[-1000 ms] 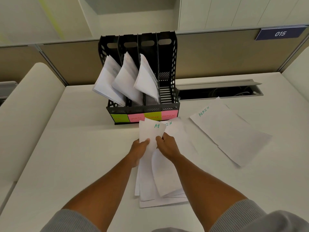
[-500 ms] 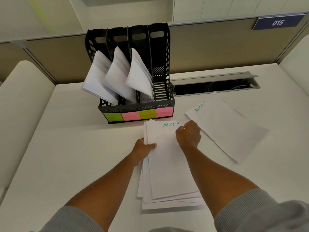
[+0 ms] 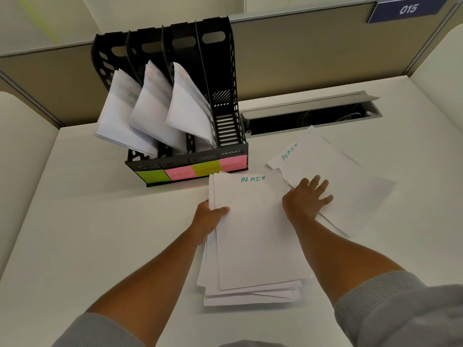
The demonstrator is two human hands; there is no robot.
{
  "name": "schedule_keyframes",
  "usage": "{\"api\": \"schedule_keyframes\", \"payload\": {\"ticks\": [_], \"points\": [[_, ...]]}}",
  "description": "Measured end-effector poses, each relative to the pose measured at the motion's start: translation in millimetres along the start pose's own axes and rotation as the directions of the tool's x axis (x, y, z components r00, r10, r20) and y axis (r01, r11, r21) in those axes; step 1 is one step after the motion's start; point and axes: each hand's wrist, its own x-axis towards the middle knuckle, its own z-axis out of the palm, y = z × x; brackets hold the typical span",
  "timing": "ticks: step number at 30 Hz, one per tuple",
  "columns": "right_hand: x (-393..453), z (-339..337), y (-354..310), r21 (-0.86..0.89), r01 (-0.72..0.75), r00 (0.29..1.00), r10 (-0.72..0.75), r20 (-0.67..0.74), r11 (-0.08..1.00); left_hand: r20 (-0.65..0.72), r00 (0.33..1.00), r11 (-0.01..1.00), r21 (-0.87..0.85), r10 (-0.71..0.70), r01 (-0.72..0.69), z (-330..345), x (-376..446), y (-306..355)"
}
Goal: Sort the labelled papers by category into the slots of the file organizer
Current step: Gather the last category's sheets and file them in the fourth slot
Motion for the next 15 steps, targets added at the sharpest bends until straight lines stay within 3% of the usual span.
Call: {"api": "schedule_keyframes", "payload": {"ticks": [8, 15], "points": [[-1.7, 2.3, 3.4, 0.01, 0.03, 0.999, -0.03, 0.02, 1.0, 0.013, 1.0, 0.999, -0.033, -0.016, 0.016, -1.8, 0.6, 1.8], [-4.2, 1.0, 9.4, 0.024, 0.074, 0.987, -0.069, -0.148, 0.997, 0.013, 1.0, 0.999, -0.03, -0.02, 0.02, -3.0, 0.2, 2.1]]}}
